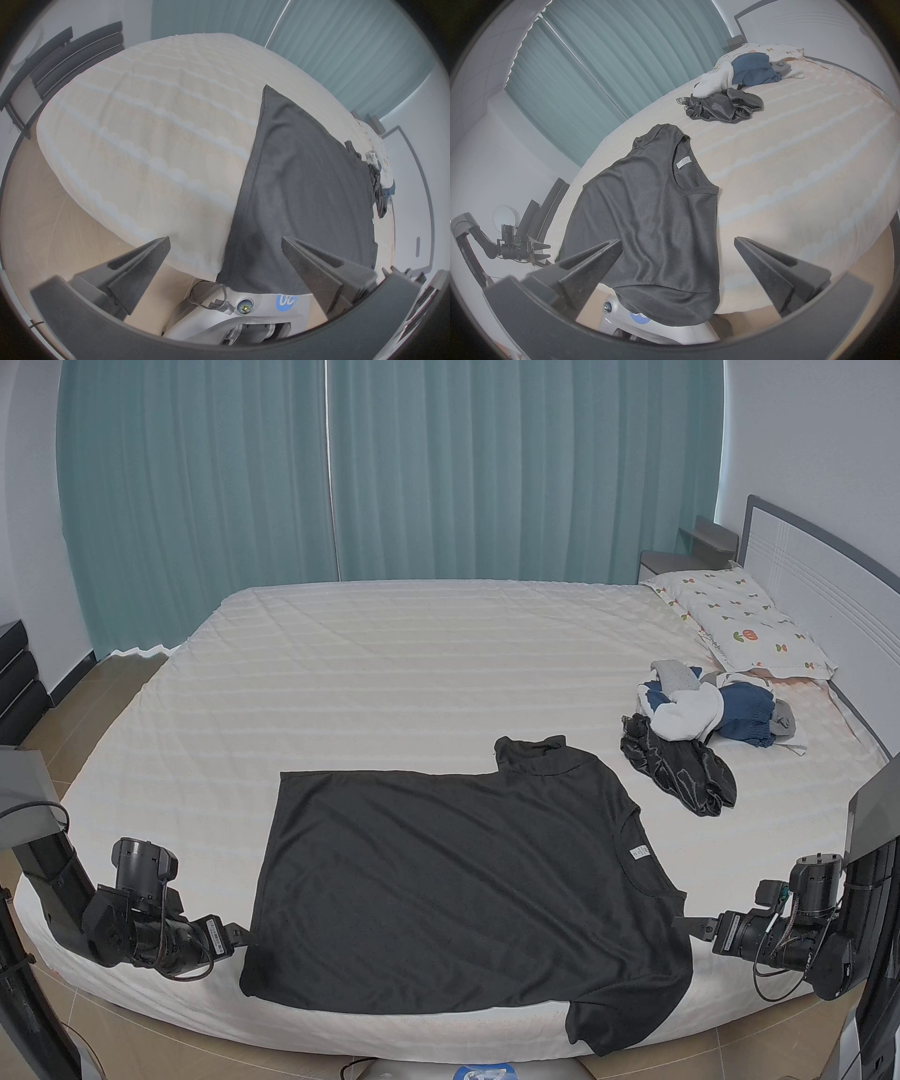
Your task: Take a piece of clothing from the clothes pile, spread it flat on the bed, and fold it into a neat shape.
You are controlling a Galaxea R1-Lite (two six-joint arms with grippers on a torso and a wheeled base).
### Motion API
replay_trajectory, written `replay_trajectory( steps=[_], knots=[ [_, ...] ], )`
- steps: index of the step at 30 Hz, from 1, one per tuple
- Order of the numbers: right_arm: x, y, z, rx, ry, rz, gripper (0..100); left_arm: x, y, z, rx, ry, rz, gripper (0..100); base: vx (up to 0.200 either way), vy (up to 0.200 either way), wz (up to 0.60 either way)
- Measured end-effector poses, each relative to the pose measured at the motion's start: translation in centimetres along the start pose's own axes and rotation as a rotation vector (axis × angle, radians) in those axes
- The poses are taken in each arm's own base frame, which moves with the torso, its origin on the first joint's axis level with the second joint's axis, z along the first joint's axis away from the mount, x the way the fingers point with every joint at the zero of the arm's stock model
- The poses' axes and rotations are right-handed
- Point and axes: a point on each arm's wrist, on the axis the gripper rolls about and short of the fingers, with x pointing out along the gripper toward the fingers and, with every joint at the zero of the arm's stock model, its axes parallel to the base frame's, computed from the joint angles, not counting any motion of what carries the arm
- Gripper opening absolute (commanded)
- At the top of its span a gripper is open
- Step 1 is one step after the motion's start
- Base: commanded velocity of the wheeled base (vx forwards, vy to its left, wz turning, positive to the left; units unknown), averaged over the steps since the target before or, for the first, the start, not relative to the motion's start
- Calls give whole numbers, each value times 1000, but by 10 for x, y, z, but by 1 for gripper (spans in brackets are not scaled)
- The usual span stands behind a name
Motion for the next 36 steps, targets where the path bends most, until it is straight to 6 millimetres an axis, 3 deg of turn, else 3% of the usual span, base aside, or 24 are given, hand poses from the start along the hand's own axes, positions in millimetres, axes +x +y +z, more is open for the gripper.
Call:
replay_trajectory(
  steps=[7, 22, 30, 36],
  knots=[
    [0, 0, 1, 18, -6, 3, 100, -1, -1, 2, -20, -5, -7, 100, 200, 0, 0],
    [2, 2, -1, 39, 7, 11, 100, -1, -2, 5, -21, -16, -13, 100, 0, 0, 0],
    [9, 9, 3, 41, -19, 16, 100, -1, -1, 3, -20, -9, -9, 100, 0, 200, 0],
    [29, 18, 16, 23, -103, 12, 100, -1, 0, 1, -22, -1, -4, 100, 0, 200, 0]
  ],
)
